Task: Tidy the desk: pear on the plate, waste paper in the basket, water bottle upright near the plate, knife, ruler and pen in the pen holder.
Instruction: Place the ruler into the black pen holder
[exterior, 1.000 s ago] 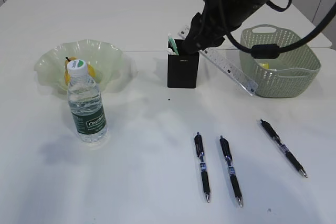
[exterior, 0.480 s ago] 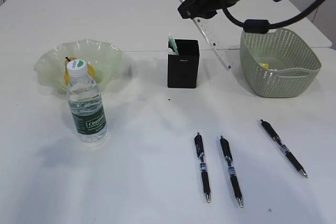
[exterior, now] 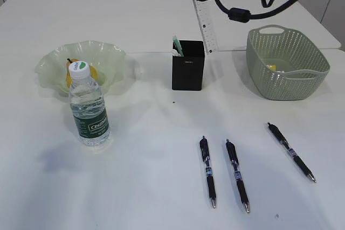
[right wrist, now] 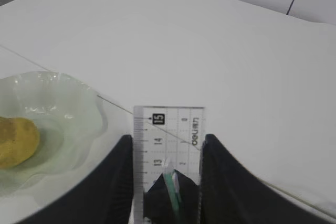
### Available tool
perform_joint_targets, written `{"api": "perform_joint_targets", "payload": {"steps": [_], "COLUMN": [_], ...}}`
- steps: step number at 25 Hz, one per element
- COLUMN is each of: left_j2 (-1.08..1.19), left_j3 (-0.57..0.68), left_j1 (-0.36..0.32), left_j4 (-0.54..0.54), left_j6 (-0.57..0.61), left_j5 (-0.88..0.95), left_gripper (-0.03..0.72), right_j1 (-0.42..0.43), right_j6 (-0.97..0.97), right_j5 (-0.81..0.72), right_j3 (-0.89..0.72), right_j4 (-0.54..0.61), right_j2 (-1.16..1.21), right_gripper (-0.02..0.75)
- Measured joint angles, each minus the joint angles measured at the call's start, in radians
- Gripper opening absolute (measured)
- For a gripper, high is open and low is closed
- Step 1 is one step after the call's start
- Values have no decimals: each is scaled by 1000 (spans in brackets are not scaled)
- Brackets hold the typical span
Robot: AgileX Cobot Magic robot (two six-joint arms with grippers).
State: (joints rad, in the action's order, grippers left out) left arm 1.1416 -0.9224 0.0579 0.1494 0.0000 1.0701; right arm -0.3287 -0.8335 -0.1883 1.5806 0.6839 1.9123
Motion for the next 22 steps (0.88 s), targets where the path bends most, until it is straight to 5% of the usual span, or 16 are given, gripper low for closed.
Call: {"api": "perform_joint_targets", "payload": {"steps": [9, 22], "left_j2": [0, 0], "left_j3": [0, 0], "left_j1": [0, 0], "left_j4": [0, 0], "left_j6": [0, 0], "left_j5": [-5, -11], "left_gripper": [467, 467], "right_j1": [0, 0], "right_j6": [0, 0], "right_j5": [137, 157], "right_j3": [17, 277], "right_j4": [65, 158], "right_j2": [105, 296], "right_gripper": [281, 281]}}
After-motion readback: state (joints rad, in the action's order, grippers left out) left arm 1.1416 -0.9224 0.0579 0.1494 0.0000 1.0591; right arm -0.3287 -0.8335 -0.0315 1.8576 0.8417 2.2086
